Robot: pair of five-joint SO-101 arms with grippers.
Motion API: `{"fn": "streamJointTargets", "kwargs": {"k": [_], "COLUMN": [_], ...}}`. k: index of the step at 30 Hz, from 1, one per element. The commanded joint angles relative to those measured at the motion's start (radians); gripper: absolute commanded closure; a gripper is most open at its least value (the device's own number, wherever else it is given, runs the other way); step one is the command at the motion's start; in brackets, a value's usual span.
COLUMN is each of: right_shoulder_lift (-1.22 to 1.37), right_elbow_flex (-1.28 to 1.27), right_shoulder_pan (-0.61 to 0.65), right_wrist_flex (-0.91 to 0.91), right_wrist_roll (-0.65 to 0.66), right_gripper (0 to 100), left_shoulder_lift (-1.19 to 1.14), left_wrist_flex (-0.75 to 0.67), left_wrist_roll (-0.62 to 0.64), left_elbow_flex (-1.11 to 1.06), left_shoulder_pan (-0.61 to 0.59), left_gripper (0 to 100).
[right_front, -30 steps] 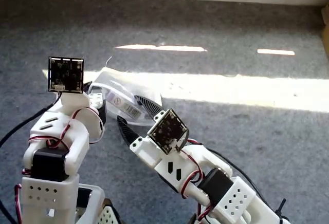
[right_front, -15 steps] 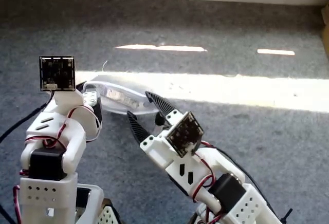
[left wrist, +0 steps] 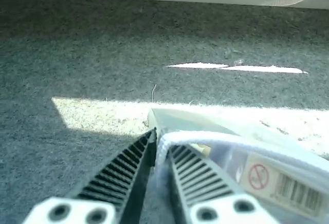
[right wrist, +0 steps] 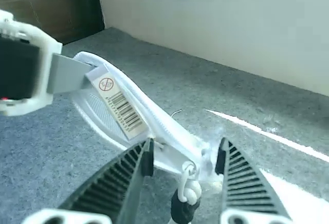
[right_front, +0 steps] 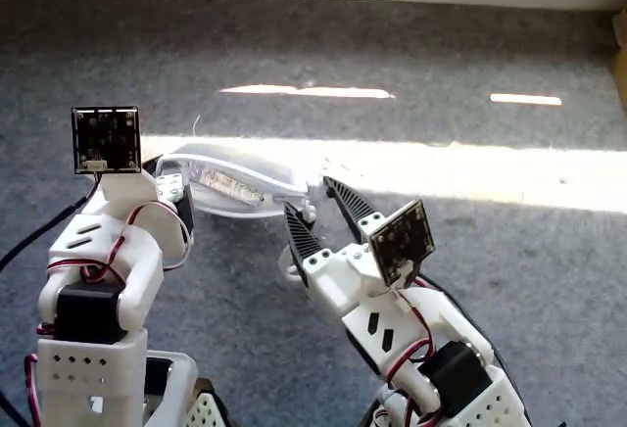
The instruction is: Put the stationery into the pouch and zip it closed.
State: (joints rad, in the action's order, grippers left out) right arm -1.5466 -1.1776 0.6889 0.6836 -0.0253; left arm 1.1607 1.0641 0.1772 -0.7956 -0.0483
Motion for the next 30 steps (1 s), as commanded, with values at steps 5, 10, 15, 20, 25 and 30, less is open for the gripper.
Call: {"fn": "streamJointTargets", "kwargs": {"k": [5, 10, 15, 20, 25, 30], "right_shoulder_lift": [-0.001, 0.091, 0.291, 0.449, 0.403, 0.246], "right_elbow_flex": [0.035, -0.038, -0.024, -0.012, -0.012, -0.012], "right_shoulder_pan": [0.119, 0.176, 0.179, 0.174, 0.174, 0.174], "right_wrist_flex": [-0.232, -0.392, -0.464, -0.527, -0.512, -0.432], "right_wrist_roll": [-0.044, 0.014, 0.012, 0.012, 0.012, 0.014], "right_gripper": [91.1, 98.9, 98.9, 98.9, 98.9, 98.9], "left_shoulder_lift": [0.005, 0.005, 0.005, 0.005, 0.005, 0.005], "left_wrist_flex": [-0.029, -0.029, -0.029, -0.029, -0.029, -0.029], "left_wrist_roll": [0.011, 0.009, 0.009, 0.009, 0.009, 0.009], "left_elbow_flex": [0.016, 0.015, 0.015, 0.015, 0.015, 0.015], "left_shoulder_pan": [-0.012, -0.012, -0.012, -0.012, -0.012, -0.012], "left_gripper": [97, 97, 97, 97, 97, 97]}}
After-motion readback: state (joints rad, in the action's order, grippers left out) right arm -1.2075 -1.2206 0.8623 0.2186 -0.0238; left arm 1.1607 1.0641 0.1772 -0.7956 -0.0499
